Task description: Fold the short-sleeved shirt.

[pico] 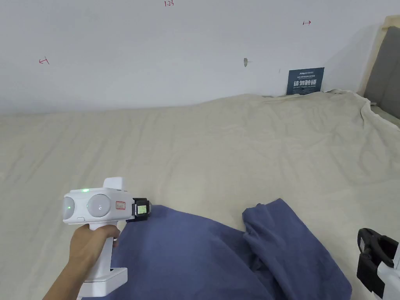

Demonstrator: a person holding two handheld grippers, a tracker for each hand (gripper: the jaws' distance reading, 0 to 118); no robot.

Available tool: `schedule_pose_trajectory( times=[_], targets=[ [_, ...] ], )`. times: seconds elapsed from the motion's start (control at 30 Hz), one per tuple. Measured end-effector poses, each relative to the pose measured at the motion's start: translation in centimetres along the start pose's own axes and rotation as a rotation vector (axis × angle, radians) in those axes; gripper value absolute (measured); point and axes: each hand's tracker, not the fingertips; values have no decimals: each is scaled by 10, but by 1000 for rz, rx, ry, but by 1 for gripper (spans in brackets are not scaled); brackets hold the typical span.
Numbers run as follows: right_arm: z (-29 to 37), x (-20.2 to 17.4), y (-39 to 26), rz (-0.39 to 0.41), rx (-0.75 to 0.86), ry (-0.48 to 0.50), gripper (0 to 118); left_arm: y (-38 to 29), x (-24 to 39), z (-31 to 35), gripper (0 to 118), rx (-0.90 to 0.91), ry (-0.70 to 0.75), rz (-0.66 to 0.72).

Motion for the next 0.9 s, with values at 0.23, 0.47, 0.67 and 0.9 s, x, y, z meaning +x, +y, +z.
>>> schedule_pose_trajectory(
  times=[0.23, 0.47, 0.67, 0.9],
  targets=[
    [-17, 1, -18, -14, -58, -21, 0, 19, -4, -77, 82, -75, 92, -51],
    [-16, 0, -30, -8, -102, -35, 0, 11, -3, -121, 61, -141, 130, -87],
    [-14, 3, -32, -30, -145, -23, 0, 11, 6, -110, 1, -142, 92, -78],
    [-31, 8, -36, -59, -348, 24, 3, 6, 9, -62, 0, -41, 26, -63]
  ],
)
